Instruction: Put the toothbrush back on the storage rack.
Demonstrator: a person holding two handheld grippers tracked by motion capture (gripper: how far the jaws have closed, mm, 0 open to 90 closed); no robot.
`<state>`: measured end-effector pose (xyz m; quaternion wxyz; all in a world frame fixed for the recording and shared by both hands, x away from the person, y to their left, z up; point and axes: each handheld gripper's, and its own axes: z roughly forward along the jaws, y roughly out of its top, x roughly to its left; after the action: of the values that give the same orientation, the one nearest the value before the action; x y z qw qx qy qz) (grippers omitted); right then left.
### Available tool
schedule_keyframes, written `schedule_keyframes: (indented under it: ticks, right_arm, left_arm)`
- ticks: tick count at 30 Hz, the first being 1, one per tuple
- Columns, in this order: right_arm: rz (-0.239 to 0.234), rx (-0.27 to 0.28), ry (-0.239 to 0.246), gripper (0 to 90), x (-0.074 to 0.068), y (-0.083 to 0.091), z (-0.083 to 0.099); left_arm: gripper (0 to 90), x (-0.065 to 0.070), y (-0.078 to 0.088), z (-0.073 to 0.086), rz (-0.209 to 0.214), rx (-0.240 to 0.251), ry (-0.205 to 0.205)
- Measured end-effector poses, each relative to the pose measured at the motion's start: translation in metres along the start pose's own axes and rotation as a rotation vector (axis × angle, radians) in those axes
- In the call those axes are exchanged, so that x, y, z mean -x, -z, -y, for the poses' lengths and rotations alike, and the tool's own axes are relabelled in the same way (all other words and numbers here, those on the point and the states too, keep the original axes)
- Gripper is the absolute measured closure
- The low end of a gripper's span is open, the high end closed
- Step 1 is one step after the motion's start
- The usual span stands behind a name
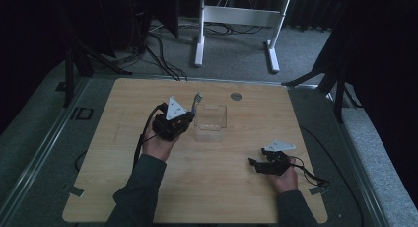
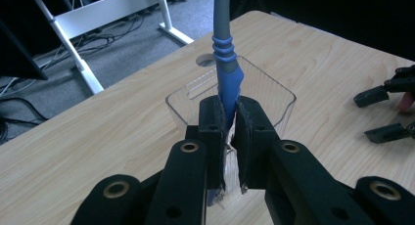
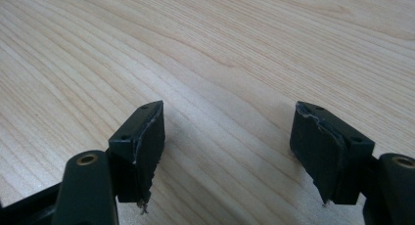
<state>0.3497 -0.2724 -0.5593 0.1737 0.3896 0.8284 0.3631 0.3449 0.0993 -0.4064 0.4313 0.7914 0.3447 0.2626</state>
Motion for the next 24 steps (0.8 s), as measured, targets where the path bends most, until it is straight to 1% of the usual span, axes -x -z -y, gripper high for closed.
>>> schedule_keyframes:
  ticks: [9, 17, 24]
  right_arm:
    - [0.0, 0.0, 0.0, 28.5, 0.0, 0.0, 0.0]
    - [0.0, 0.0, 0.0, 28.5, 0.0, 0.0, 0.0]
    - [0.0, 0.0, 0.0, 28.5, 0.0, 0.0, 0.0]
  left_arm:
    - [82.2, -0.0004, -0.0012, -0.0038, 0.009, 0.016, 0.008]
    - [82.2, -0.0015, -0.002, -0.005, 0.014, 0.022, 0.02]
    - [82.2, -0.0021, -0.0018, -0.0066, 0.016, 0.025, 0.021]
